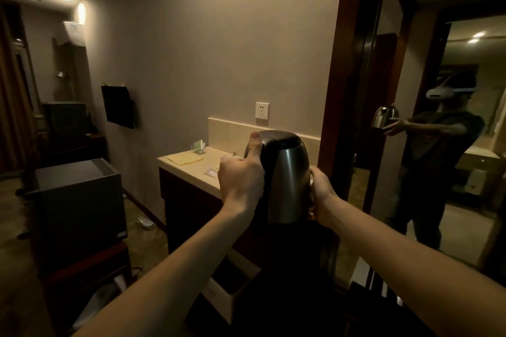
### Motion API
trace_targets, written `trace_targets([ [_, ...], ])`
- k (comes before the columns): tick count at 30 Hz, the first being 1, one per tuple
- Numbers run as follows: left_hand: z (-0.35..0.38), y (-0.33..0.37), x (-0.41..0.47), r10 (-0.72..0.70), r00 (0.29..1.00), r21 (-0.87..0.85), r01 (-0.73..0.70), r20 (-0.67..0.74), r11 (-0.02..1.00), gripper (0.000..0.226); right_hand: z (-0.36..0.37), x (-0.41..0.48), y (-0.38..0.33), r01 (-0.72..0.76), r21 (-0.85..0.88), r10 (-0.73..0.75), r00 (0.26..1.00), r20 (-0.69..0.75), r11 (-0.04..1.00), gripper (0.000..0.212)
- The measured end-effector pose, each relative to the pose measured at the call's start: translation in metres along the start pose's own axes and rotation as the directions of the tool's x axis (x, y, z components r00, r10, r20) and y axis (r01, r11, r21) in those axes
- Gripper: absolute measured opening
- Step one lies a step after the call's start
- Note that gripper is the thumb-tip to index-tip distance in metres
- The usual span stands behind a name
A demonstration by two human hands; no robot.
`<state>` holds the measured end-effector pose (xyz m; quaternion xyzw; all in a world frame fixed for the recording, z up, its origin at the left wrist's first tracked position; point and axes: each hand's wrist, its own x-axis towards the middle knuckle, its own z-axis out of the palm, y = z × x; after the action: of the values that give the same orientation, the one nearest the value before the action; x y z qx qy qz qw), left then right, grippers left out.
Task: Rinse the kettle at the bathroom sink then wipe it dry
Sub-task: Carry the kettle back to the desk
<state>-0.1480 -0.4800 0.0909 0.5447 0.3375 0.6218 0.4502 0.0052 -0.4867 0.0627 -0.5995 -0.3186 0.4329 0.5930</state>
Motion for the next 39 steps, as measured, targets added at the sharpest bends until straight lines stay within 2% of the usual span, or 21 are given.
trace_targets([
  [7,0.03,-0.037,0.087,0.041,0.997,-0.03,-0.039,0.062,0.999,0.055,0.006,0.088,-0.019,0.074,0.096,-0.076,0.997,0.017,0.993,0.044],
  [12,0.053,-0.065,0.138,0.046,0.996,-0.047,-0.042,0.078,0.998,0.054,0.006,0.148,-0.025,0.075,0.144,-0.081,0.996,0.036,0.987,0.044],
  [21,0.104,-0.111,0.211,0.06,0.997,0.013,-0.061,0.039,0.998,0.055,-0.013,0.25,-0.04,0.06,0.008,-0.06,0.998,0.031,0.998,0.039],
  [26,0.126,-0.133,0.245,0.076,0.997,0.035,-0.077,0.018,0.996,0.057,-0.019,0.306,-0.044,0.077,0.045,-0.081,0.994,0.072,0.996,0.04],
  [31,0.137,-0.157,0.278,0.034,0.999,0.026,-0.035,0.032,0.999,0.065,-0.018,0.346,-0.04,0.057,-0.004,-0.057,0.998,-0.01,0.998,0.041],
  [39,0.144,-0.2,0.332,-0.009,0.997,0.023,0.007,0.082,1.0,0.062,-0.008,0.404,-0.026,0.017,-0.003,-0.017,0.992,-0.121,1.0,0.04],
])
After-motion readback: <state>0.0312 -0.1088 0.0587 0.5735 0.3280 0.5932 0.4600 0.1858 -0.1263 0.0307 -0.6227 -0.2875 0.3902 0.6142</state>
